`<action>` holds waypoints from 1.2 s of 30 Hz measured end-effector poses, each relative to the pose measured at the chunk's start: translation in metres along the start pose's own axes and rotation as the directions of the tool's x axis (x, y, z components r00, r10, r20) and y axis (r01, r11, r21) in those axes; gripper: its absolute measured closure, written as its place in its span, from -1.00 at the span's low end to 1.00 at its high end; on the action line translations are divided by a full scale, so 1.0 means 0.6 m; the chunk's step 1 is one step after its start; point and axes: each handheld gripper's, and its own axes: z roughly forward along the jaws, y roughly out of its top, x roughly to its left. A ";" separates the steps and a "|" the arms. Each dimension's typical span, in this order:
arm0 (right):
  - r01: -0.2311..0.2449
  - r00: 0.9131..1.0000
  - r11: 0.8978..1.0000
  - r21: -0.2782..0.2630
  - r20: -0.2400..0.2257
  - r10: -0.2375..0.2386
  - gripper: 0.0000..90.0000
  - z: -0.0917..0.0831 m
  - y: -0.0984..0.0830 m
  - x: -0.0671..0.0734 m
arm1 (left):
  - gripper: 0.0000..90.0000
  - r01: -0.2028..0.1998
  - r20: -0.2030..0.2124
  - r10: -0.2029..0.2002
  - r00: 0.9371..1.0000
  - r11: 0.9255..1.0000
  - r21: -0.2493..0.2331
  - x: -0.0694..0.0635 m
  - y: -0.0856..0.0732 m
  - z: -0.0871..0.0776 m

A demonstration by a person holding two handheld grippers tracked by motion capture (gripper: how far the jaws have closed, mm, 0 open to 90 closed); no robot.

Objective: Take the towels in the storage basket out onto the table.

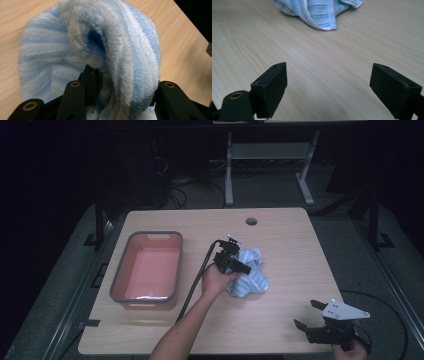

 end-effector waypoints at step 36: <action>0.005 1.000 1.000 0.012 0.021 -0.005 -0.69 0.003 0.000 0.001 | -0.34 -0.012 0.000 0.012 1.000 0.997 -0.070 -0.004 -0.033 -0.043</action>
